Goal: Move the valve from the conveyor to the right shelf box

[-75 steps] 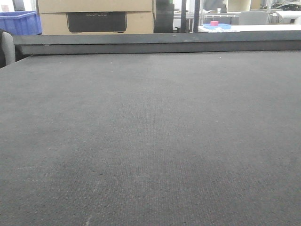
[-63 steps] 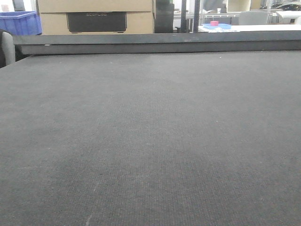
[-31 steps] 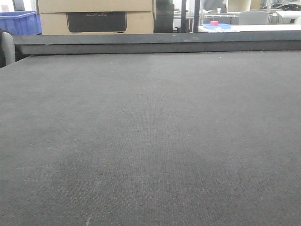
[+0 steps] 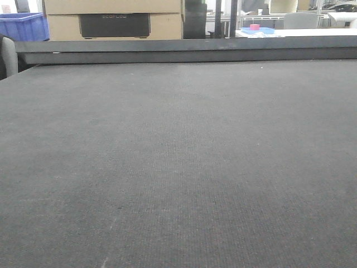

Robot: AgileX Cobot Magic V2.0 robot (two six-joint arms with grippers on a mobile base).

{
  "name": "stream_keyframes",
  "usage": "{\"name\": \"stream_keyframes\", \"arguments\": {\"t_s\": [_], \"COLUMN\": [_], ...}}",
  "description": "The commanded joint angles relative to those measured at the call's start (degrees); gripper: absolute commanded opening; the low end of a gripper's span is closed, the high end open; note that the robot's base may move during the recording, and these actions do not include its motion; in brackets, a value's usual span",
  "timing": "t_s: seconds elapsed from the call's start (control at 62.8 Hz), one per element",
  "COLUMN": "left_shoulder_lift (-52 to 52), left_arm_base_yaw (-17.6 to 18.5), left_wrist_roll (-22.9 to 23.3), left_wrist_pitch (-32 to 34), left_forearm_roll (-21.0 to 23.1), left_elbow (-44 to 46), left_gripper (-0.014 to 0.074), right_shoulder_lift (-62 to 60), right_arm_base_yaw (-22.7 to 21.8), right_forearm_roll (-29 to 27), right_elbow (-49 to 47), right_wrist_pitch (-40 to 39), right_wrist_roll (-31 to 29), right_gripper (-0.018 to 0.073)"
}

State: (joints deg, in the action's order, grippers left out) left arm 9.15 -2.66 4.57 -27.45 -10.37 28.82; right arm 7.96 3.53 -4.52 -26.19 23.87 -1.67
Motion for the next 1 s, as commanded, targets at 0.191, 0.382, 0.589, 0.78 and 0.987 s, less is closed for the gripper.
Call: {"name": "stream_keyframes", "arguments": {"t_s": [0.191,0.382,0.589,0.78,0.987], "left_shoulder_lift": [26.4,39.6,47.2,54.4,60.9], "left_arm_base_yaw": [0.4,1.2,1.2,1.2,1.2], "left_wrist_roll": [0.2,0.2,0.2,0.2,0.2], "left_wrist_pitch": [-27.2,-32.2,-31.8,-32.9,-37.8], "left_forearm_roll": [0.2,0.2,1.3,3.5,4.9], "left_elbow": [22.7,32.0,33.8,34.3,37.0], "left_gripper": [-0.0111,-0.0111,-0.0111,-0.0111,-0.0111], "right_shoulder_lift": [24.5,40.4,48.8,52.6,59.2], "right_arm_base_yaw": [0.1,0.1,0.1,0.1,0.1], "right_forearm_roll": [0.5,1.2,-0.1,0.4,7.3], "right_elbow": [-20.4,-34.2,-41.0,-41.2,-41.2], "right_wrist_pitch": [21.9,40.9,45.5,44.5,46.1], "right_wrist_roll": [-0.4,-0.4,-0.4,-0.5,-0.5], "right_gripper": [-0.0162,-0.0162,-0.0162,-0.0162,-0.0162]}}
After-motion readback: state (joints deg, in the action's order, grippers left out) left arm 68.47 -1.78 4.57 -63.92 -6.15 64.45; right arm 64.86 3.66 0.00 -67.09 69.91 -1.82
